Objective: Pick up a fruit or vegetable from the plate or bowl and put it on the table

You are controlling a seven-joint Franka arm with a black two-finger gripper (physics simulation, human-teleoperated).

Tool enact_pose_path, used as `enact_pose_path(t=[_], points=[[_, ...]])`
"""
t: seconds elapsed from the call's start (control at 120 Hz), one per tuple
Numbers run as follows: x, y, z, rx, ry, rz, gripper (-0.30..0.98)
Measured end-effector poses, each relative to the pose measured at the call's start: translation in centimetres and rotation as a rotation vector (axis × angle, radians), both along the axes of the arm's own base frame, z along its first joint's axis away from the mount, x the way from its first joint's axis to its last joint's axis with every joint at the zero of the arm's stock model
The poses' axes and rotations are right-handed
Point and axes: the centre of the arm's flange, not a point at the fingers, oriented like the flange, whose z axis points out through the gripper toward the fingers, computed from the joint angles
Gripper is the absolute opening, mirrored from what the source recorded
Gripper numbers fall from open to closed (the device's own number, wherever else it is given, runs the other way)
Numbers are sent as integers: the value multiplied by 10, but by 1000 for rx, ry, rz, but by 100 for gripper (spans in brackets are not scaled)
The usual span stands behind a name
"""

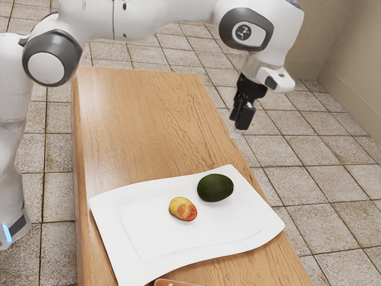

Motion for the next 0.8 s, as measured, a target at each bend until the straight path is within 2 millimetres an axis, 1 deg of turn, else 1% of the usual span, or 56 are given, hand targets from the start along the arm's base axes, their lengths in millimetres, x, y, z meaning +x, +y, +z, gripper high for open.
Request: enact_pose_path(t=[0.05, 0.167, 0.25, 0.367, 0.45, 0.533, 0.65, 0.733, 0.8], points=[[-2, -12, -7, -1, 9, -51, 68], [-12, -52, -19, 11, 24, -190, 68], [-16, -66, -37, 17, 48, -261, 68], [-25, -88, -54, 16, 73, -363, 68], [-38, -92, -66, 22, 90, -412, 68], [-51, -91, -76, 27, 88, -451, 68], [-63, -94, -80, 17, 58, -503, 68], [-77, -97, -84, -3, 32, -537, 68], [-87, -99, -82, -14, 4, -562, 68]])
